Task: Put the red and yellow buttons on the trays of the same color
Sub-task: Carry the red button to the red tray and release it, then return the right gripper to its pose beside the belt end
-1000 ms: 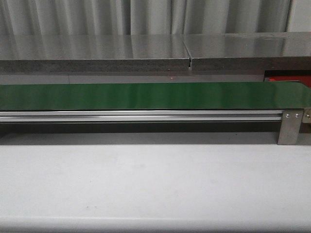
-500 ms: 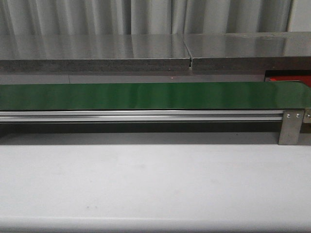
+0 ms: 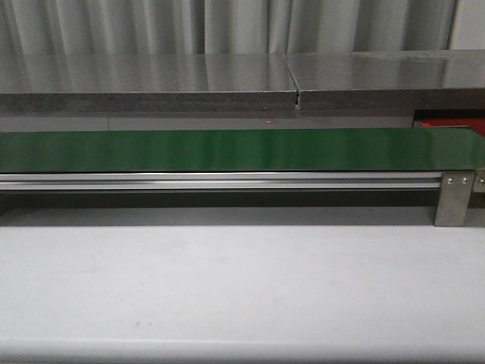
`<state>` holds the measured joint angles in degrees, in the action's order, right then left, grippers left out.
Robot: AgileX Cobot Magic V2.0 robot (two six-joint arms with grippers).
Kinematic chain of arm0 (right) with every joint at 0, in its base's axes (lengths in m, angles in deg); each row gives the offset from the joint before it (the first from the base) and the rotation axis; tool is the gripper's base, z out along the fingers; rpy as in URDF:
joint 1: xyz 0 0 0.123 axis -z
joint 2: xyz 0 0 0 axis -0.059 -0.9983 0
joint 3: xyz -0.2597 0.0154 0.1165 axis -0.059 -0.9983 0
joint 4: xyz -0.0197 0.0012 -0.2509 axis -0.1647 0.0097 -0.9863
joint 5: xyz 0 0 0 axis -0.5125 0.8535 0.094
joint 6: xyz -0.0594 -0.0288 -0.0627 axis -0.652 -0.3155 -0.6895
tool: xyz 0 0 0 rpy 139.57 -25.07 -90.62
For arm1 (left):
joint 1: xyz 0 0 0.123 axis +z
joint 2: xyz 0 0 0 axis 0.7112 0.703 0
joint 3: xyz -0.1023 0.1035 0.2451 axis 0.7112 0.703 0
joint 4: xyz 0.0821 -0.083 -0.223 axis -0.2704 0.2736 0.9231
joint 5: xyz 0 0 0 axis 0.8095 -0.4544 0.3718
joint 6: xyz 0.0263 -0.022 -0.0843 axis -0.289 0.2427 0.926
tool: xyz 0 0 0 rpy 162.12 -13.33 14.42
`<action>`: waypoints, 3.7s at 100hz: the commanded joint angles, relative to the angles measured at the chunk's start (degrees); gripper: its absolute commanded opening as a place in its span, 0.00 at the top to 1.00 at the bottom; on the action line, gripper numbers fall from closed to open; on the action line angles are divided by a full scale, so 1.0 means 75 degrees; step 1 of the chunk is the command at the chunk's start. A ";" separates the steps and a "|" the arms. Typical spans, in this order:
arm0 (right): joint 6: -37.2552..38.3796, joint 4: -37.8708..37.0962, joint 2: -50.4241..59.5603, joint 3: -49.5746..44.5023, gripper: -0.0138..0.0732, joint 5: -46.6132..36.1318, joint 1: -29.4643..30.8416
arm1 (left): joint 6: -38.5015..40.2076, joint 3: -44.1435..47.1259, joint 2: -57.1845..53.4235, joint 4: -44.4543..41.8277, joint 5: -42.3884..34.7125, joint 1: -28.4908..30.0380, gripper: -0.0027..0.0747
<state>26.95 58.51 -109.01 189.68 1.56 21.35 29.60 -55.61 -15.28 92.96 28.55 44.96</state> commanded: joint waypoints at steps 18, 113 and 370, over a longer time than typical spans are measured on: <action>-0.0017 0.0165 0.0331 0.0247 0.65 -0.0252 0.0027 | -0.0003 -0.0213 -0.0008 0.0168 -0.0584 -0.0035 0.99; -0.0017 0.0158 0.1289 0.1047 0.40 0.0580 0.0051 | -0.0003 -0.0213 -0.0008 0.0168 -0.0584 -0.0035 0.99; -0.1092 0.0217 1.2503 -0.8851 0.98 -0.0543 -0.2551 | -0.0003 -0.0213 0.0006 0.0168 -0.0909 -0.0035 0.96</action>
<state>19.26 59.02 -15.18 121.89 0.63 2.29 29.60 -55.61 -15.28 92.96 25.95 44.96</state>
